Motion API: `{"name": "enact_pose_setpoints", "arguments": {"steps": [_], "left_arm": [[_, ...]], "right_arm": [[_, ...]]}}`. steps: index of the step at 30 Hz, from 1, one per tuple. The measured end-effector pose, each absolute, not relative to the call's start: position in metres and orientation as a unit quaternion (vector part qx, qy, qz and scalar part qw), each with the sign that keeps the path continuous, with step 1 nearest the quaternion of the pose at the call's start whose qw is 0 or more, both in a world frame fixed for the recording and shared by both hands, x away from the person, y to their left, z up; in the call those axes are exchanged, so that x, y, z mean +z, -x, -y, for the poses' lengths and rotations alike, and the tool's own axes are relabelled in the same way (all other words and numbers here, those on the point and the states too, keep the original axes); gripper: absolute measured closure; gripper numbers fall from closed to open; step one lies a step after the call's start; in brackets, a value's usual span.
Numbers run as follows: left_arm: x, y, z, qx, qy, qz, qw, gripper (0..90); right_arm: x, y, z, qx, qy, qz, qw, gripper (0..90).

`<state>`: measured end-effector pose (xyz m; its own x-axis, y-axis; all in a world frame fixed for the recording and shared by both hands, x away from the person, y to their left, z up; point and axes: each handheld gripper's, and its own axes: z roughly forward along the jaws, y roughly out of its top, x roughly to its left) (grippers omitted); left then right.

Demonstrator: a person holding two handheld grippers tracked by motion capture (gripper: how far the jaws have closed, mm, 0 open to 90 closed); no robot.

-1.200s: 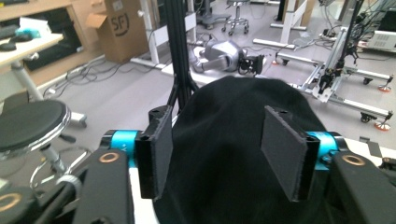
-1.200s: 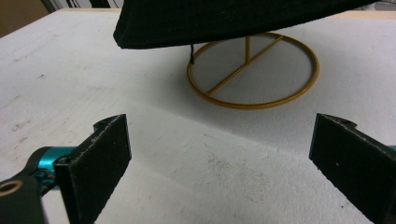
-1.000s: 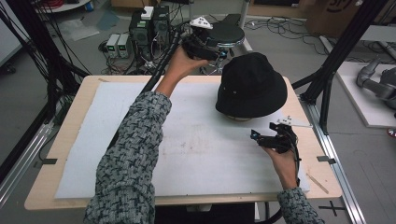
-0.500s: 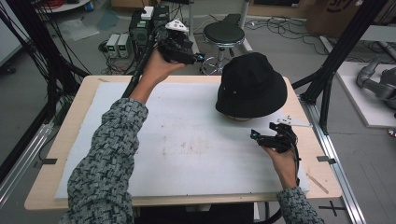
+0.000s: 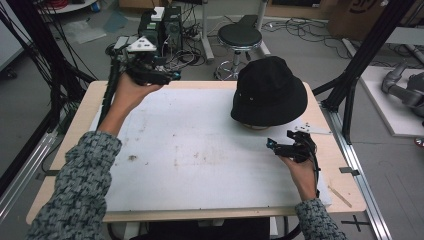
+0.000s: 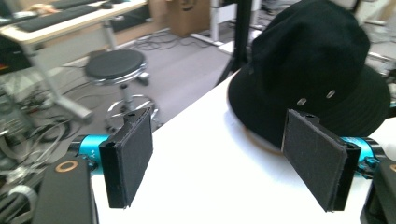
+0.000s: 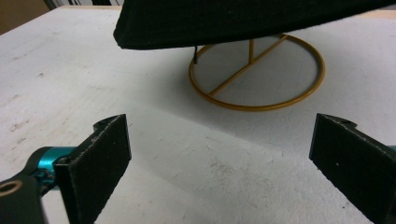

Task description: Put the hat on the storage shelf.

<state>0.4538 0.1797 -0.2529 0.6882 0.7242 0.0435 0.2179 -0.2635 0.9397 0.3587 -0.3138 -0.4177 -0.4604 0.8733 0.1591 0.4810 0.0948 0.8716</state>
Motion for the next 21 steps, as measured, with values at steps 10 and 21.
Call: {"name": "enact_pose_setpoints", "arguments": {"steps": [10, 21], "left_arm": [[-0.3, -0.404, -0.244, 0.27, -0.729, -0.354, 0.521, 20.2], [-0.355, -0.337, -0.273, 0.31, -0.717, -0.37, 0.504, 19.9]], "right_arm": [[-0.417, -0.359, 0.31, 0.476, -0.475, -0.711, 0.207, 4.5], [-0.412, -0.35, 0.307, 0.481, -0.467, -0.71, 0.215, 4.5]]}}
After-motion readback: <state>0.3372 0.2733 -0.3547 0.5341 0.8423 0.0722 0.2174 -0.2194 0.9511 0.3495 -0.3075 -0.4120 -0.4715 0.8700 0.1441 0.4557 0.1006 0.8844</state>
